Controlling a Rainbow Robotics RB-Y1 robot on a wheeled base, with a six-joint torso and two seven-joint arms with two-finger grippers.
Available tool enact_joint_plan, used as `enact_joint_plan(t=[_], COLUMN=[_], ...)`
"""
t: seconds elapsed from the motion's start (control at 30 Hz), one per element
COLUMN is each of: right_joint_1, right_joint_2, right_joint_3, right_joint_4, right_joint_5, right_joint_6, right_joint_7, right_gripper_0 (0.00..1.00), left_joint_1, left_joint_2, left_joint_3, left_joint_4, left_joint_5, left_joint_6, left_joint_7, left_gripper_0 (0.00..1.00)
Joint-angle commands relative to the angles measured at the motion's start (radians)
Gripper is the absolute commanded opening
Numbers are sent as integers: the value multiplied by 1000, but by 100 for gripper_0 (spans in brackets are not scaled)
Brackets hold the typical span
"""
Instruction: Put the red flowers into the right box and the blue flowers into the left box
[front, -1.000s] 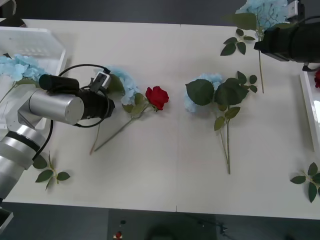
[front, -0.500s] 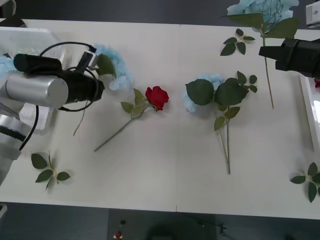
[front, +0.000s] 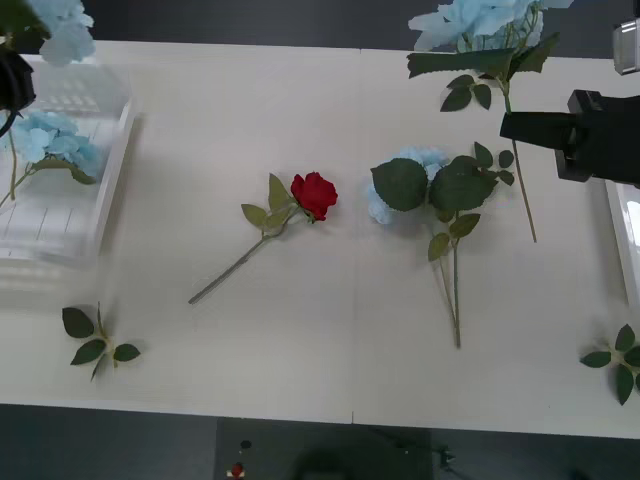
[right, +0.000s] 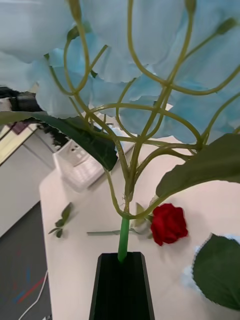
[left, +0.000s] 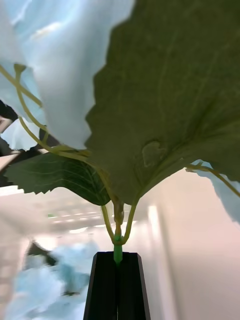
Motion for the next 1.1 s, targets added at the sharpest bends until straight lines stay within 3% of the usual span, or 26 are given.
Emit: enact_joint_plan(t=[0.03,0.23,0.3,0.33,0.4,0.57,0.77,0.9,1.1], right_joint_1=[-10,-10,-10,-10,-10,-12,-13,-30,-50], right_joint_2=[51,130,169,189,216,259,262,265,291], right_joint_3=[-11,-9,-8,-8,-3,41,145,193,199], right_joint_4=[-47,-115,-141,-156,-181,-219,-231,-233,-233], right_joint_5=[-47,-65,-47,-30,-2,31,33,71,125], right_joint_6=[39,49,48,49,49,36,-64,-126,-152], right_joint_7=[54,55,55,54,49,43,54,58,46], right_gripper_0=[0,0,0,0,0,0,0,0,0], left_joint_1=[87,153,158,156,156,163,172,173,173], left_joint_2=[41,43,43,43,43,43,35,-9,-95], left_joint_3=[70,135,132,128,111,48,-42,-107,-96], left_joint_4=[-29,-29,-29,-28,-32,-74,-189,-160,-58], left_joint_5=[-12,-26,-26,-18,-8,94,486,813,1069], left_joint_6=[-43,-43,-43,-43,-43,-31,157,235,393], left_joint_7=[-51,-66,-71,-73,-73,-83,-183,-280,-585], left_gripper_0=[0,1,32,53,73,81,83,85,85])
